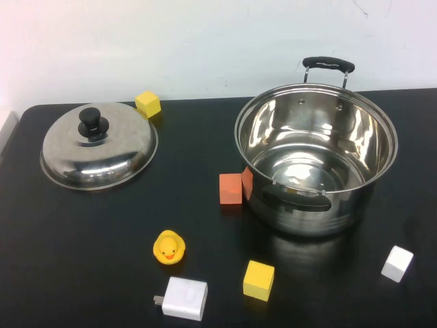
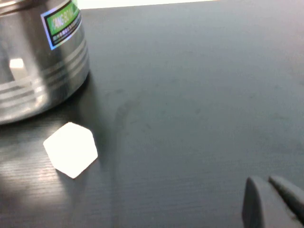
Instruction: Cover the pot
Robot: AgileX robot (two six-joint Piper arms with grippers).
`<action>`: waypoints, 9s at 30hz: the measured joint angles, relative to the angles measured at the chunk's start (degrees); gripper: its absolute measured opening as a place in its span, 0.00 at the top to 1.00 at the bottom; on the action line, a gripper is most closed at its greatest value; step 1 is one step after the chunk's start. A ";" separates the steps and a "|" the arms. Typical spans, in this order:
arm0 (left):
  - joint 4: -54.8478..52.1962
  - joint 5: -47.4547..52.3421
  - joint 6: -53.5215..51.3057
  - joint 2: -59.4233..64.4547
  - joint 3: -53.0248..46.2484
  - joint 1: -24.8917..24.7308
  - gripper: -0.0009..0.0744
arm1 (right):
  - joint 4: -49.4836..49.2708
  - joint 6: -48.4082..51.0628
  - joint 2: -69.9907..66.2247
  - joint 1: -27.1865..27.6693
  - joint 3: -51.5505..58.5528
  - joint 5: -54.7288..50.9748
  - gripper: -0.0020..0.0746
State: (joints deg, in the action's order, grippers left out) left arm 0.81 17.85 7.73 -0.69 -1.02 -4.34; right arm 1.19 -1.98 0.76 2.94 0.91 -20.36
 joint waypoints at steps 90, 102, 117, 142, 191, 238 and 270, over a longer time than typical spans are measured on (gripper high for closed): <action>12.33 -18.98 2.56 13.37 25.20 0.00 0.99 | 0.00 0.00 0.00 0.00 0.00 0.00 0.98; 1.57 -42.45 -1.82 43.49 33.17 0.00 0.95 | 0.00 0.00 0.00 0.00 0.00 0.00 0.98; 0.23 -41.42 -2.70 83.92 57.40 0.00 0.36 | 0.00 0.00 0.00 0.00 0.00 0.00 0.98; 0.00 -43.97 -4.21 117.07 69.74 -0.09 0.29 | 0.04 0.00 0.00 0.00 0.00 0.00 0.98; -16.86 -35.34 2.41 102.13 77.29 -30.68 0.54 | 0.04 0.00 0.00 0.00 0.00 0.00 0.98; -28.32 -48.12 14.20 110.98 78.70 -33.98 0.54 | 0.04 0.00 0.00 0.00 0.00 0.00 0.98; -18.17 -46.77 13.05 110.92 78.79 -32.16 0.54 | 0.04 0.00 0.00 0.00 0.00 0.00 0.98</action>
State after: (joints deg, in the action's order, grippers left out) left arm -17.36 -28.93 20.77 110.22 77.77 -36.50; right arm 1.23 -1.98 0.76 2.94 0.91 -20.36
